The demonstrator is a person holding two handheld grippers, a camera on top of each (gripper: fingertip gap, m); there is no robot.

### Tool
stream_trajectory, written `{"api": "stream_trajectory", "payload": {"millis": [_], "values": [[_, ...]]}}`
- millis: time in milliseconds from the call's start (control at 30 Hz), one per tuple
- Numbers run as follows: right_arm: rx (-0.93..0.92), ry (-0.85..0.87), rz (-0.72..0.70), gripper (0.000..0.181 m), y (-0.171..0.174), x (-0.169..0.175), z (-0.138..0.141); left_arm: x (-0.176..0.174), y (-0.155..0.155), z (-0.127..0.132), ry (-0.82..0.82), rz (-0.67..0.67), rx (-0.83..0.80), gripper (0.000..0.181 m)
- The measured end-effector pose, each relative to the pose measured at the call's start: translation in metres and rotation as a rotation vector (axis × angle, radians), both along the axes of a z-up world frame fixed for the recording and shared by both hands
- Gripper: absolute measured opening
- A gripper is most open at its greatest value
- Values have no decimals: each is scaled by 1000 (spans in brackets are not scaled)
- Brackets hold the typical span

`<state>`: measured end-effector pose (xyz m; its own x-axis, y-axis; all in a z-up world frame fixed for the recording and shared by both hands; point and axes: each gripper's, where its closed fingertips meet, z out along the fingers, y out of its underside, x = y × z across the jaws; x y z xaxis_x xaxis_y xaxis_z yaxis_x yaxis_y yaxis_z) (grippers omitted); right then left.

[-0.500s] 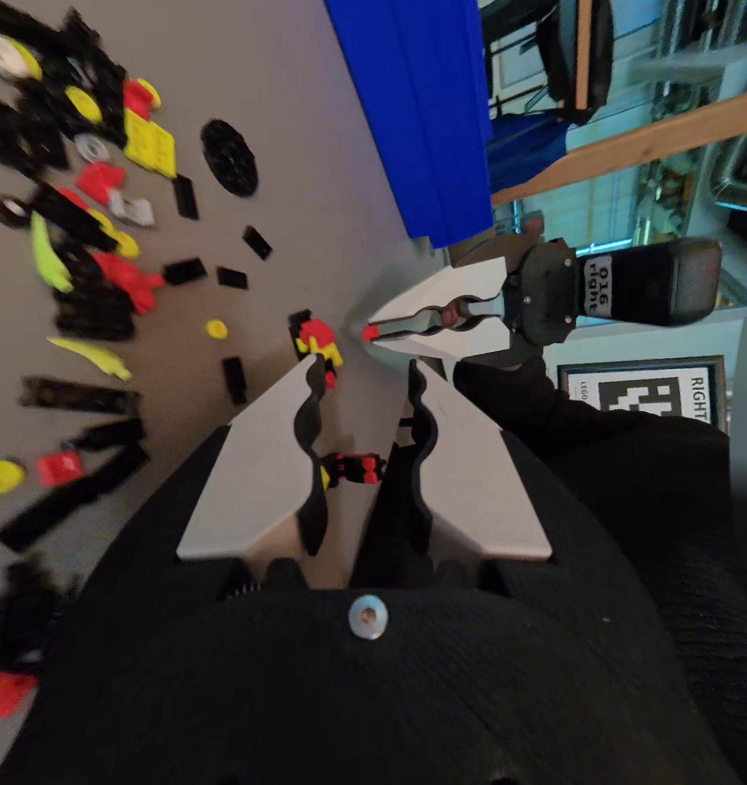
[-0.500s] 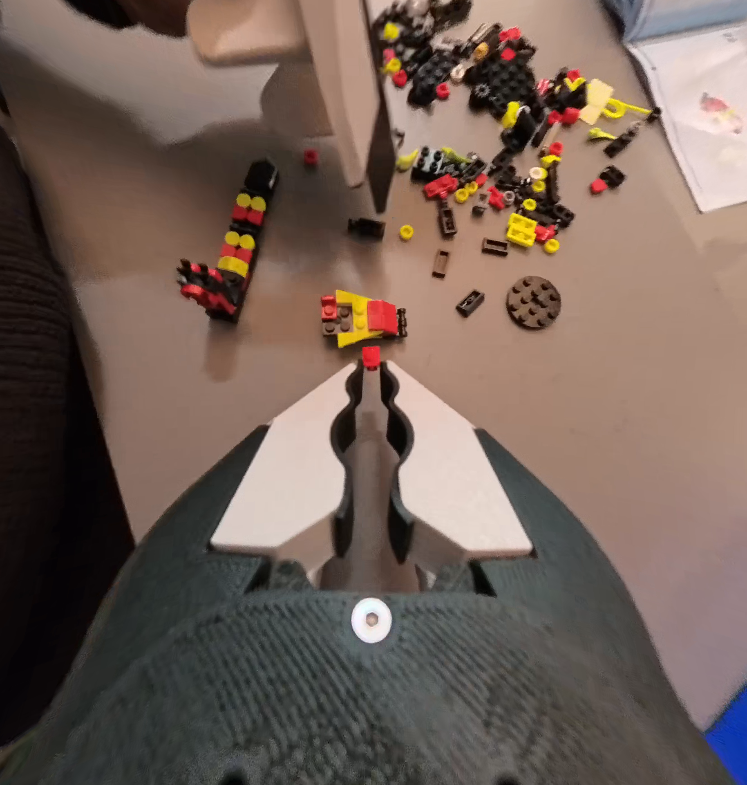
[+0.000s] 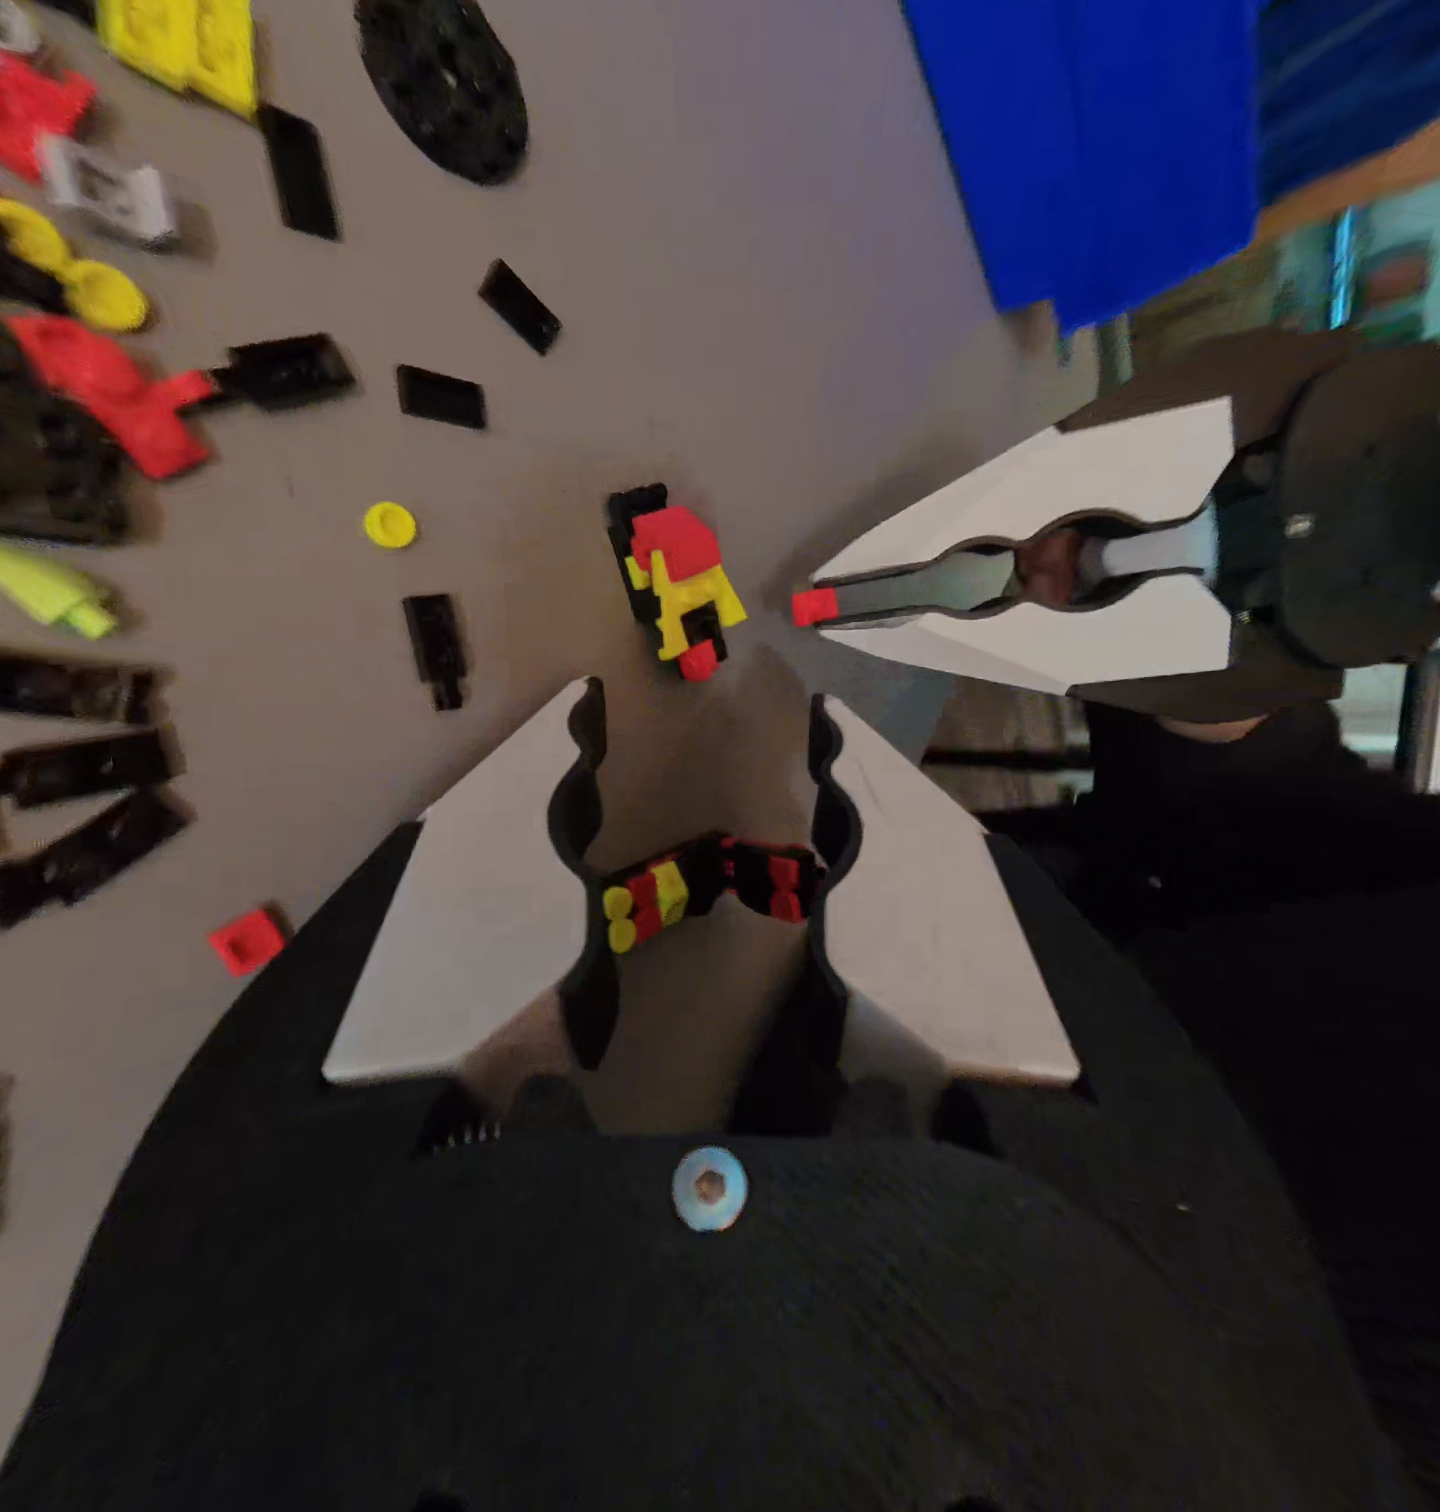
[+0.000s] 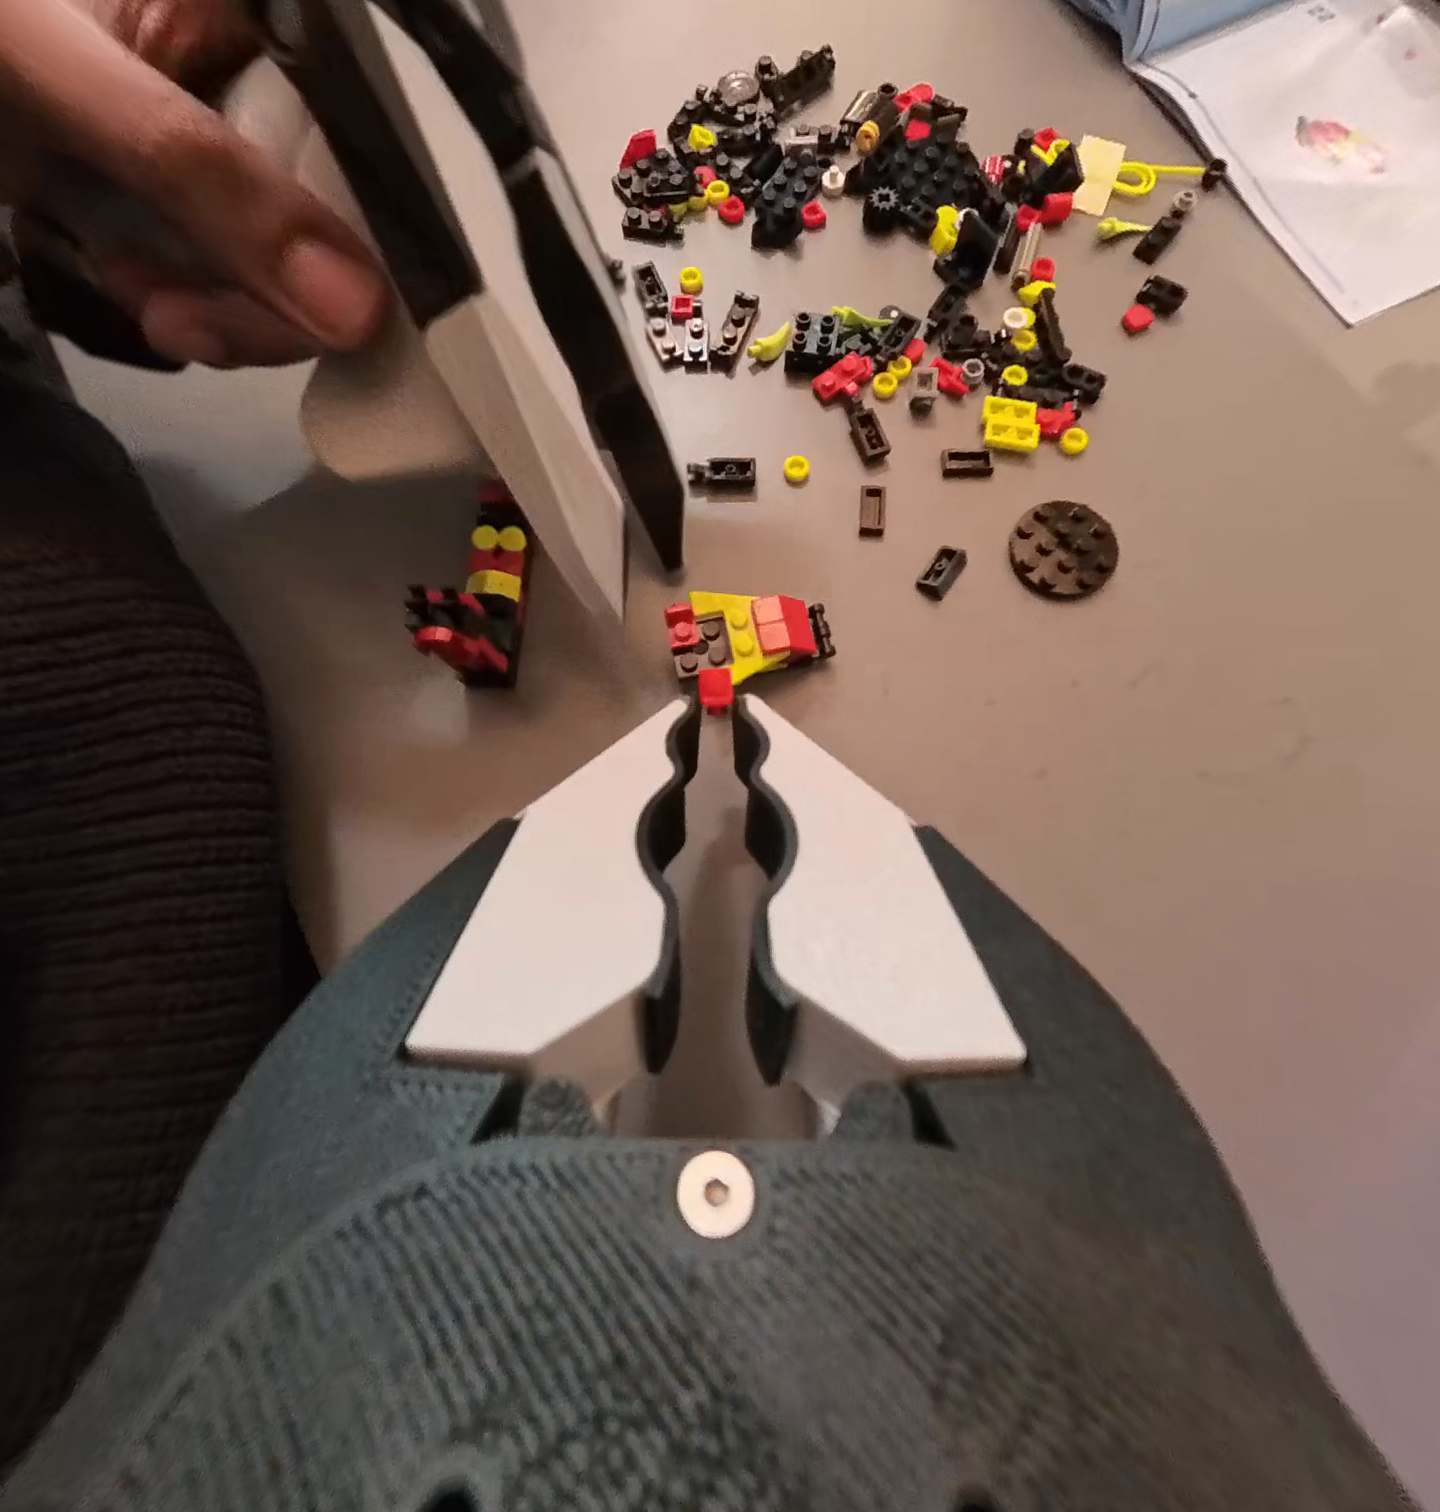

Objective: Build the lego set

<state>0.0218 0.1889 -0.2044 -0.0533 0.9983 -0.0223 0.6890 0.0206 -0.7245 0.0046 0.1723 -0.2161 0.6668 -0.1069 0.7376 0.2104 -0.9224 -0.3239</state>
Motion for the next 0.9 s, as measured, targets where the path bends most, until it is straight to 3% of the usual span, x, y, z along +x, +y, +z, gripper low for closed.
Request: {"api": "stream_trajectory", "payload": {"millis": [167,467,900], "values": [[24,-28,36,6,-7,-2,-9,20,-4,-2,-73,-131,-79,38],[146,-32,106,7,3,-1,-12,25,3,-3,-204,-88,-117,30],[132,-41,151,7,5,-6,-17,26,10,-2,-250,-77,-103,30]]}}
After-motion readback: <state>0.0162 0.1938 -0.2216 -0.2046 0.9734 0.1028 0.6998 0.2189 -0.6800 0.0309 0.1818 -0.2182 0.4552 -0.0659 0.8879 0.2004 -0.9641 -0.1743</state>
